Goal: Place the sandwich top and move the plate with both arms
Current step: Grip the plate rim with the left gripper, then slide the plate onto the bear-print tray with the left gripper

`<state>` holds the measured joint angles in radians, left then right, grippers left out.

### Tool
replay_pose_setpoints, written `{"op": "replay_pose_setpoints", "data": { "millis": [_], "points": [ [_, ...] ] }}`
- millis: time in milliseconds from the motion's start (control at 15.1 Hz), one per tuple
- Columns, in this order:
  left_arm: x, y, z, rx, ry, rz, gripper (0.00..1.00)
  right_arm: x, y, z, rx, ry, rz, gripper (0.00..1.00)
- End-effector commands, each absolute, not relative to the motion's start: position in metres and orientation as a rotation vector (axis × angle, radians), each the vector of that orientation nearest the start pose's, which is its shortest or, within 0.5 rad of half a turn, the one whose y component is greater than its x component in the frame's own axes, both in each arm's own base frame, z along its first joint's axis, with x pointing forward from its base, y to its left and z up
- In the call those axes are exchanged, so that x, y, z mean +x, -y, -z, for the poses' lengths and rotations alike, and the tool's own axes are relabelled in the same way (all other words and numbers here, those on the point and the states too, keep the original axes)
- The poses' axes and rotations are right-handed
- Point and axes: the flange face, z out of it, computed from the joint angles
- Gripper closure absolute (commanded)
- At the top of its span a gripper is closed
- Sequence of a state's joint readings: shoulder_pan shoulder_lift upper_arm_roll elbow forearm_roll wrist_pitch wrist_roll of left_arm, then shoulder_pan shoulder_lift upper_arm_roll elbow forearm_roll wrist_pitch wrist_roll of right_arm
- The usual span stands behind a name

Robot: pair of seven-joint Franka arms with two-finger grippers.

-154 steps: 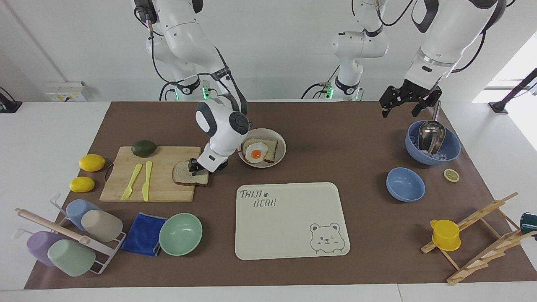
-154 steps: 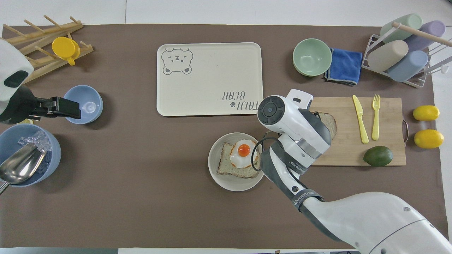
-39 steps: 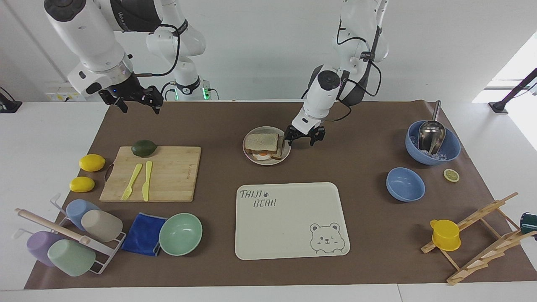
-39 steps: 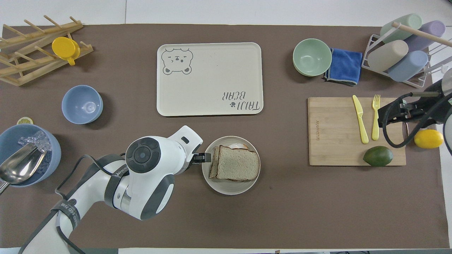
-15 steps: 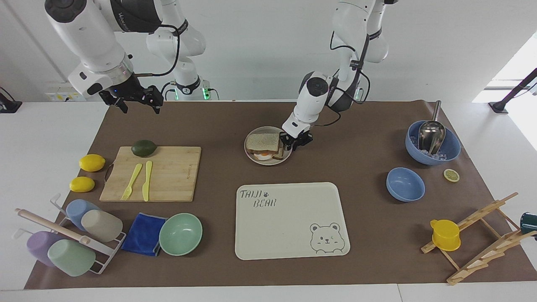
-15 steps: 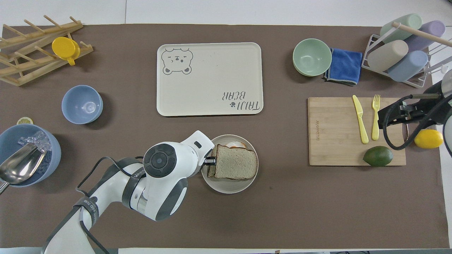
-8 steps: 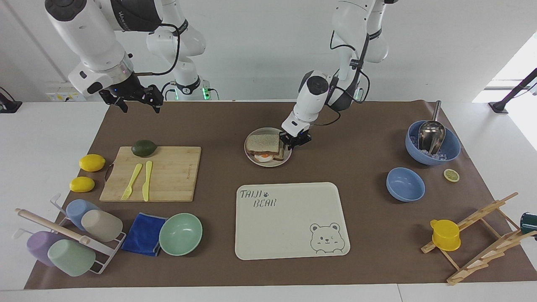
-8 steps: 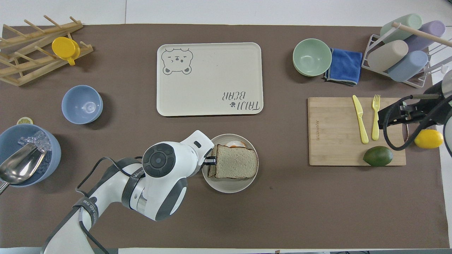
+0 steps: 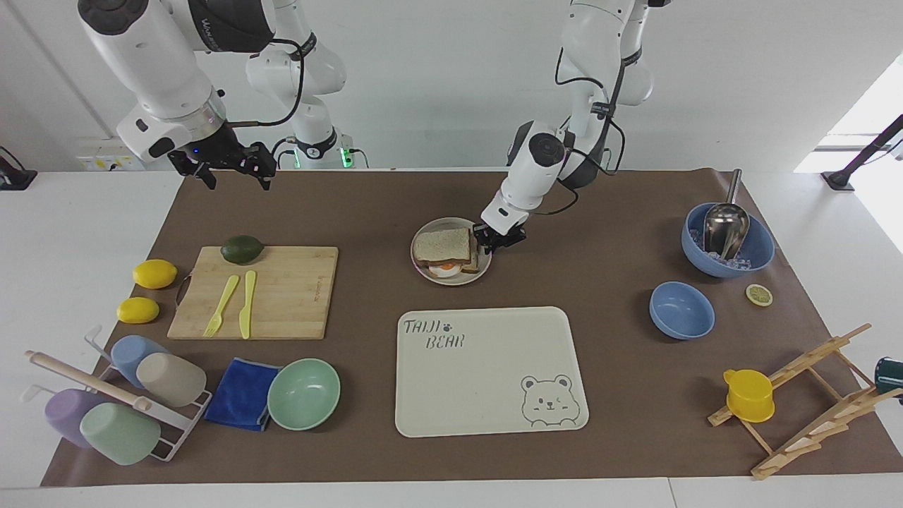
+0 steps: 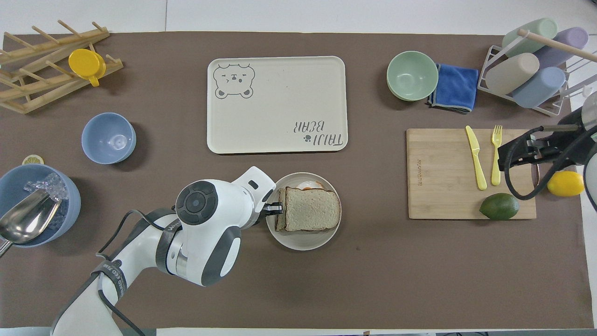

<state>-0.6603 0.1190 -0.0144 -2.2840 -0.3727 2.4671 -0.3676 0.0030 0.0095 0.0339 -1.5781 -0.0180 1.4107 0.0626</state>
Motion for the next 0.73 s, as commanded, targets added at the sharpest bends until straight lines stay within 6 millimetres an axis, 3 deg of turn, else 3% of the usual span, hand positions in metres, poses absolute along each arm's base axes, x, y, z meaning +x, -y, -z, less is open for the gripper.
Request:
{"op": "replay_pose_setpoints", "data": {
  "millis": [0, 664],
  "points": [
    [0.427, 0.335, -0.309, -3.402, -0.044, -0.158, 1.0, 0.532, -0.013, -0.604, -3.134, -0.012, -0.272, 0.0],
    [0.458, 0.32, -0.362, -3.436, -0.003, -0.192, 1.0, 0.532, -0.014, -0.604, -3.134, -0.012, -0.27, 0.0]
  ]
}}
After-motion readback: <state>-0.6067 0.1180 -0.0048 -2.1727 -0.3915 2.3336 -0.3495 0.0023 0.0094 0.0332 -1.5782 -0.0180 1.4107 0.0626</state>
